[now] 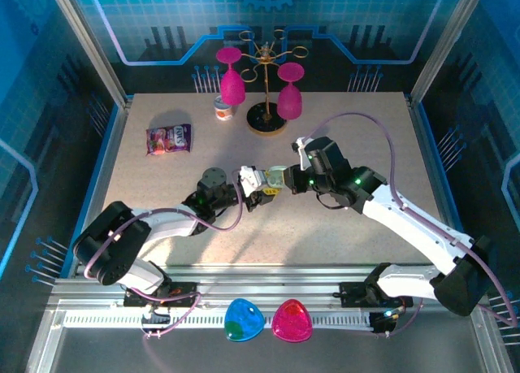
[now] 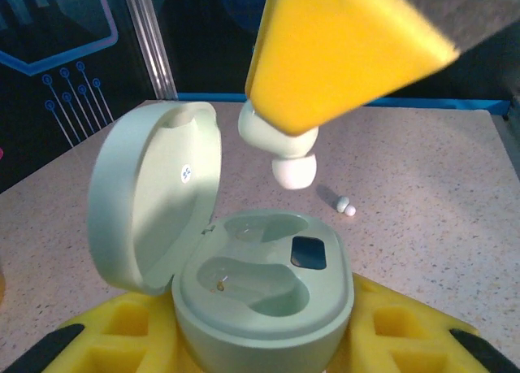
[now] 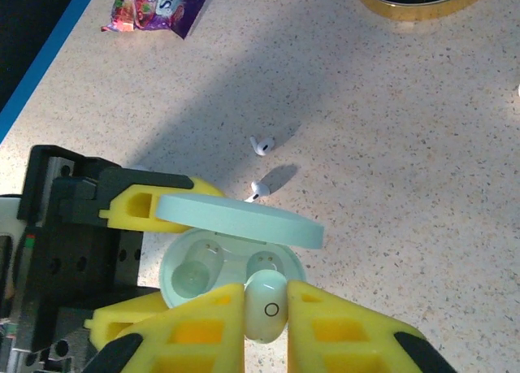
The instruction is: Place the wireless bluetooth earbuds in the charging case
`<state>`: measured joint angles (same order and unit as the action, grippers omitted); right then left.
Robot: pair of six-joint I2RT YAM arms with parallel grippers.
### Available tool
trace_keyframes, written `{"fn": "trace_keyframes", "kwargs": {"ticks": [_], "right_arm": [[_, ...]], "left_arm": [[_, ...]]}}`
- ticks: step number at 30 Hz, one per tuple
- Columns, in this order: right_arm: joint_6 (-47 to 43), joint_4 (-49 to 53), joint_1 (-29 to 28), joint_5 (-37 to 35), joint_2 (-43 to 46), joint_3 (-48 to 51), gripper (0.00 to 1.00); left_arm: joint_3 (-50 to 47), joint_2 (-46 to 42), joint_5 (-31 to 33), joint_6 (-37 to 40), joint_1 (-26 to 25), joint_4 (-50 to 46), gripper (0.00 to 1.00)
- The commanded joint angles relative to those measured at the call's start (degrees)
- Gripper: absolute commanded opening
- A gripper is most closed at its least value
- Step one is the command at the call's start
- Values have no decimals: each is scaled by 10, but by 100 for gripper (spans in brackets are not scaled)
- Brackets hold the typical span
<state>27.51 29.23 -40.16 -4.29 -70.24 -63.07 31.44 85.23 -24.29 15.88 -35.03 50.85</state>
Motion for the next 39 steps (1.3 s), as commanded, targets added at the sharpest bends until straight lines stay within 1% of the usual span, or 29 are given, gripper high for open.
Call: {"fn": "trace_keyframes", "kwargs": {"ticks": [1,10,14,27,39], "right_arm": [[-16,13,7,-1,7,9,16],[-15,-1,8,12,-1,19,16],[-20,-10,7,23,-2,26,16],[-20,-45,8,1,-1,47,16],[-11,-68,10,4,7,69,16]], "left_arm": [[13,-16,-30,-29,6,13,28],[18,-18,-36,-40,8,13,28],[18,-15,-38,-57,9,29,28],[16,-13,-47,-63,11,36,28],[20,-7,-49,-72,13,44,28]]}}
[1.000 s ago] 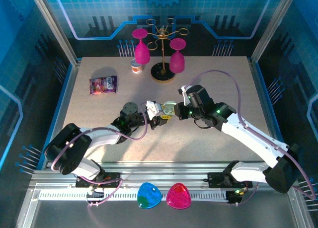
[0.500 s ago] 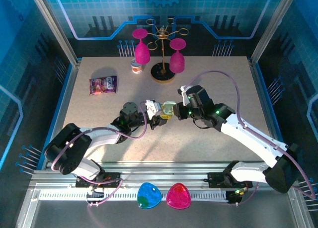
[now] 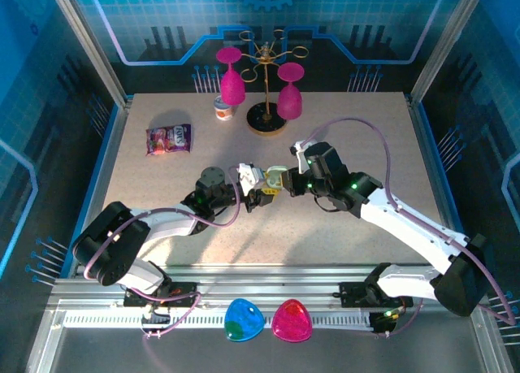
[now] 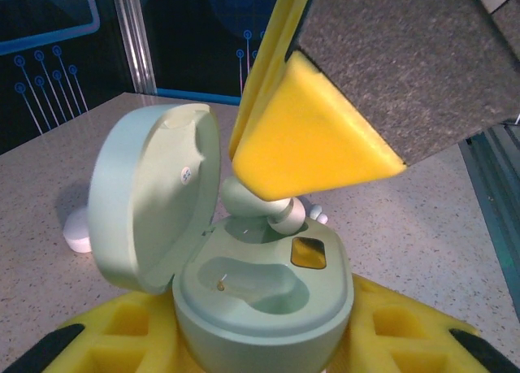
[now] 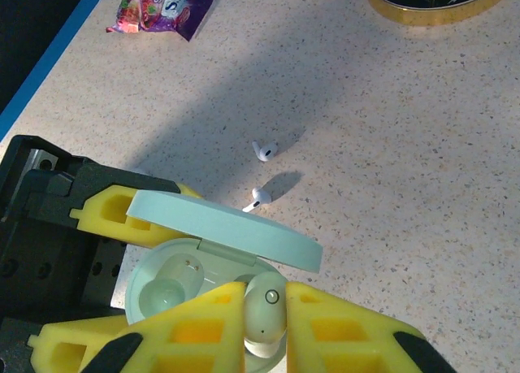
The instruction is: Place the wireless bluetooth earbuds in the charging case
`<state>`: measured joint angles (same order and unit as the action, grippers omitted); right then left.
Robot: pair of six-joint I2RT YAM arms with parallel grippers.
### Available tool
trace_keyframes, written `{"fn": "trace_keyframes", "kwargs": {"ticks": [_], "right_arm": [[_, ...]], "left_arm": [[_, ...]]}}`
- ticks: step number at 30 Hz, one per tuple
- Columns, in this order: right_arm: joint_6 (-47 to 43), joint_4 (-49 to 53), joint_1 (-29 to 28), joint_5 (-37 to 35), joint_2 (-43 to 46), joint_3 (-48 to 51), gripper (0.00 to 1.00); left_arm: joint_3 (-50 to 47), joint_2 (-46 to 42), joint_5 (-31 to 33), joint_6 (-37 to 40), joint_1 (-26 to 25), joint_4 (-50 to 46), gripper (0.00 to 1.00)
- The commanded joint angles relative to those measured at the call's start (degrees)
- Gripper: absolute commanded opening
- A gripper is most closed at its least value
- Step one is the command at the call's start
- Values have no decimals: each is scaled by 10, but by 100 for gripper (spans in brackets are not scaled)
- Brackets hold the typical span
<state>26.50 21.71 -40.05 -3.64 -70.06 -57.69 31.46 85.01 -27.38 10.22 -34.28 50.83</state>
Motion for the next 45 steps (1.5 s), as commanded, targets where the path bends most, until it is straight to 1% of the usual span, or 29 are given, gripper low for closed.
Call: {"fn": "trace_keyframes", "kwargs": {"ticks": [1,13,20,23,31,35,40,45], "right_arm": [[3,1,9,0,7,17,16],[18,-41,12,5,20,42,16],[14,-53,15,10,21,57,17],[7,-48,17,13,28,55,22],[0,-47,20,6,68,44,42],[17,-63,29,24,78,54,44],[45,-103,42,73,89,67,46],[53,-101,53,72,98,69,46]], "left_arm": [[20,-4,-18,-15,5,43,28],[25,1,-24,-30,8,54,28],[26,6,-32,-71,17,85,28],[26,5,-36,-80,21,91,28],[22,13,-44,-80,24,108,28],[20,18,-48,-83,24,117,28],[18,23,-47,-79,25,115,28],[17,29,-48,-77,28,122,28]]}}
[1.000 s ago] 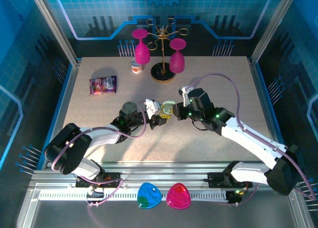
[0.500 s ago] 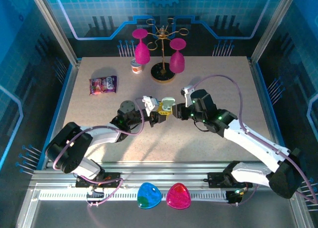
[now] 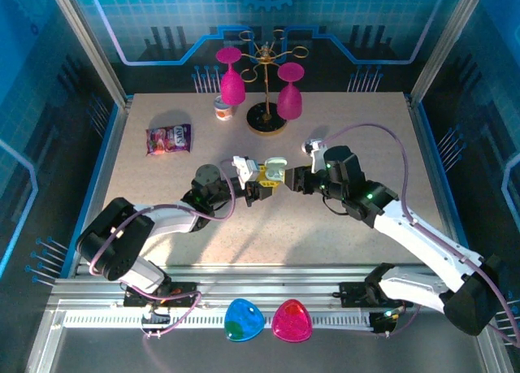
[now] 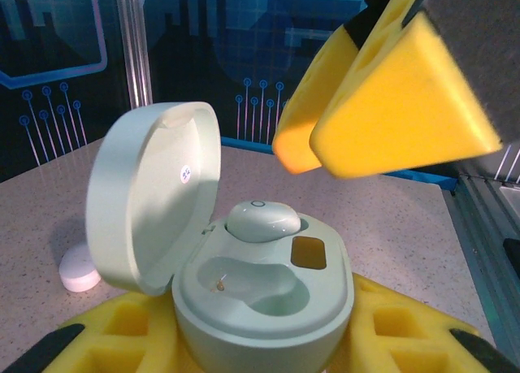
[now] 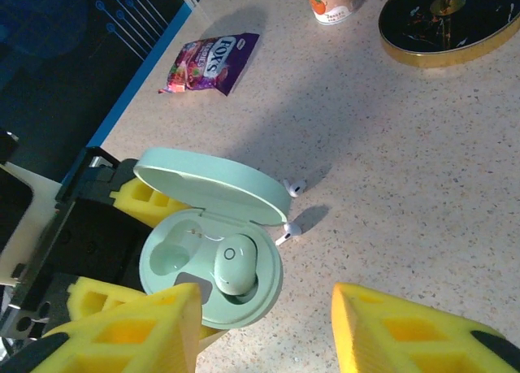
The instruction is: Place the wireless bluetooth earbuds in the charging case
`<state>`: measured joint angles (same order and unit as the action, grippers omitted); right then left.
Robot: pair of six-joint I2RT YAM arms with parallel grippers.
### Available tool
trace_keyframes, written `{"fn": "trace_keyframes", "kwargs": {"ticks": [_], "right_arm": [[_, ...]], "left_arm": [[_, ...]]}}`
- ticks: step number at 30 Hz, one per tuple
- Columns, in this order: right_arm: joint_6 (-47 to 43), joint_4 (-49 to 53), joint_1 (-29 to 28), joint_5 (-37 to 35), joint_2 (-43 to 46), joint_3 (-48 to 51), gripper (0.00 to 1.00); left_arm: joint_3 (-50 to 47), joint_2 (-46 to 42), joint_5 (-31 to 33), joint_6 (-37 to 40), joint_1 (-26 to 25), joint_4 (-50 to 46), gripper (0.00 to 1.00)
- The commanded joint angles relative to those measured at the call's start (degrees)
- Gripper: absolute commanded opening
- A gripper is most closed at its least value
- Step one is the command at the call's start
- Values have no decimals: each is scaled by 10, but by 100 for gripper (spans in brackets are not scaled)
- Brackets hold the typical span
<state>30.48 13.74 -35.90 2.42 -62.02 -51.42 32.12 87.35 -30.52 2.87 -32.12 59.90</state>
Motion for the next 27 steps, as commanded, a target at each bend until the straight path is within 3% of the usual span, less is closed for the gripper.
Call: {"fn": "trace_keyframes", "kwargs": {"ticks": [1,7,12,18,27], "right_arm": [[17,-18,15,7,21,7,47],[53,36,73,-75,80,81,50],[65,126,183,-103,96,131,53],[45,140,288,-48,25,157,54],[34,62,323,-29,-112,155,52]], "left_arm": [[9,6,-17,-3,7,36,28],[-1,1,-20,10,13,38,28],[-3,-5,-26,21,14,26,28],[0,-2,-35,21,13,27,28],[-4,-4,-39,20,12,27,28]]}}
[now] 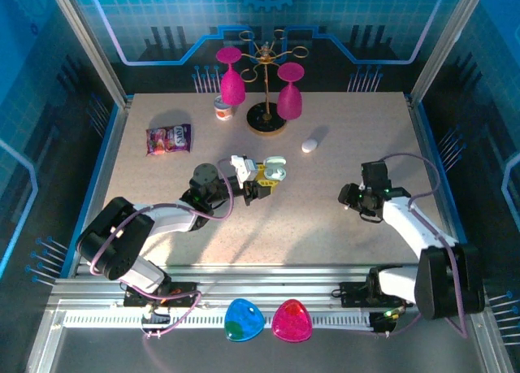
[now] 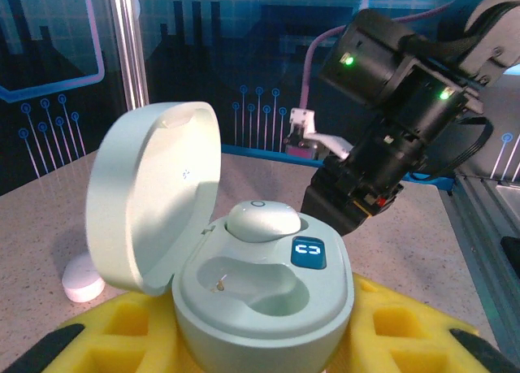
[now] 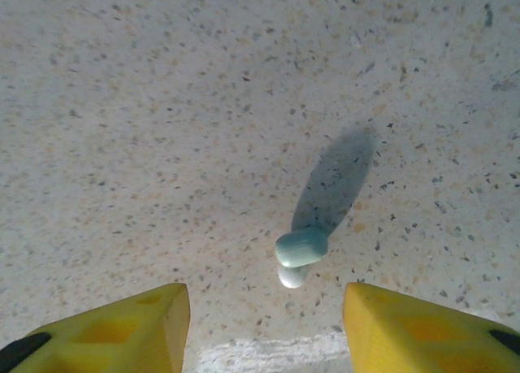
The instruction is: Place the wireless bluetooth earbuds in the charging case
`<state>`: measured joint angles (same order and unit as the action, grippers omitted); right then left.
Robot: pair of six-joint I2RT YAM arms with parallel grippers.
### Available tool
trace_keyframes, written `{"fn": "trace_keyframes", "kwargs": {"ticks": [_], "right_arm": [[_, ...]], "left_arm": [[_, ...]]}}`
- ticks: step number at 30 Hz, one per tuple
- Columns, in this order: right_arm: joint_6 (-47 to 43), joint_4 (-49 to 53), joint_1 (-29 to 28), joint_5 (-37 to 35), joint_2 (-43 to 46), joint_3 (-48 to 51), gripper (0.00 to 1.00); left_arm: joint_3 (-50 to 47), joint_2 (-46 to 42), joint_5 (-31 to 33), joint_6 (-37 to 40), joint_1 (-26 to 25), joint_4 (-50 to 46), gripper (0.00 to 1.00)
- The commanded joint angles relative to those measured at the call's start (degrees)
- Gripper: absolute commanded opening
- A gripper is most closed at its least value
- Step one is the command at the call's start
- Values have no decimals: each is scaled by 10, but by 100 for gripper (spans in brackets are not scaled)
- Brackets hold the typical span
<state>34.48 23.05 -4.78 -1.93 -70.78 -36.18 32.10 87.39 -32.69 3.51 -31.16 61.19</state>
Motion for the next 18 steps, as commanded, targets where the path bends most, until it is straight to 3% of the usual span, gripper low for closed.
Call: {"fn": "trace_keyframes", "kwargs": {"ticks": [1,5,18], "right_arm": [[-5,-39,12,15,-32,3,51],[0,-54,12,12,-61,-1,44],[1,-59,12,16,-116,-19,42]], "left_arm": [[-4,-5,-17,13,2,14,28],[-5,-4,-16,15,2,12,28],[-1,2,-17,15,3,18,28]]}}
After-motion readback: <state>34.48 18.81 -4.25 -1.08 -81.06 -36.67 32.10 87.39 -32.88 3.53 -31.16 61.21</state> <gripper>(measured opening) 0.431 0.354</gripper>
